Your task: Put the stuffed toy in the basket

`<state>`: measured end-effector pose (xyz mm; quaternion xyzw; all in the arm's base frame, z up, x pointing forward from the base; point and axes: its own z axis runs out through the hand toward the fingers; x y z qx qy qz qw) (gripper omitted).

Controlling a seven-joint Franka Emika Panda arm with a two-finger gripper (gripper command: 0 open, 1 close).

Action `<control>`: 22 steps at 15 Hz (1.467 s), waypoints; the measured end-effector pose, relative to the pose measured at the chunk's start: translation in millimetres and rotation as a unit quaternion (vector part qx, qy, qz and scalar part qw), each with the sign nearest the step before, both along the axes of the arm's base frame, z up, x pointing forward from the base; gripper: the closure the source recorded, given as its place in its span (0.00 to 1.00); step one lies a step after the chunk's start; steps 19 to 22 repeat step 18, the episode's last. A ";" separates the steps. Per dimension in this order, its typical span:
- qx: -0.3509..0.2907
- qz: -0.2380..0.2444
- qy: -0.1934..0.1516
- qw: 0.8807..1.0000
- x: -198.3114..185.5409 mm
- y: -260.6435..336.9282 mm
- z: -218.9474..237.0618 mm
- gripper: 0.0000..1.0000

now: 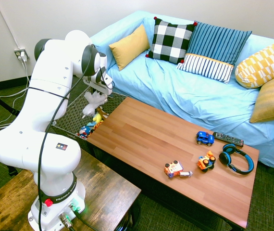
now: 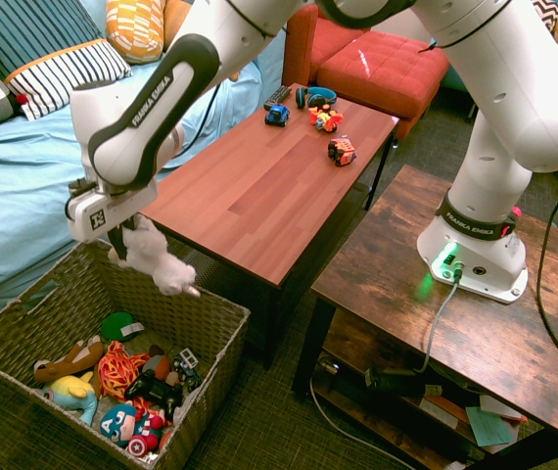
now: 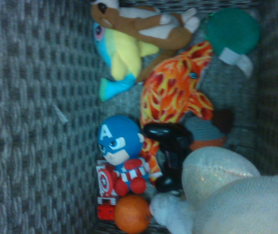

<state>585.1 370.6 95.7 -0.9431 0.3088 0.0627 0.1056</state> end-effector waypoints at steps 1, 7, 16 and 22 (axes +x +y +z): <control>0.011 -0.004 -0.004 1.000 -1.1 5.0 -14.5 1.00; 0.039 0.014 0.004 0.999 -0.8 24.1 -66.9 0.00; 0.040 0.024 0.009 0.999 7.1 40.5 -73.3 0.00; 0.041 0.024 0.010 0.999 9.8 41.8 -69.9 0.00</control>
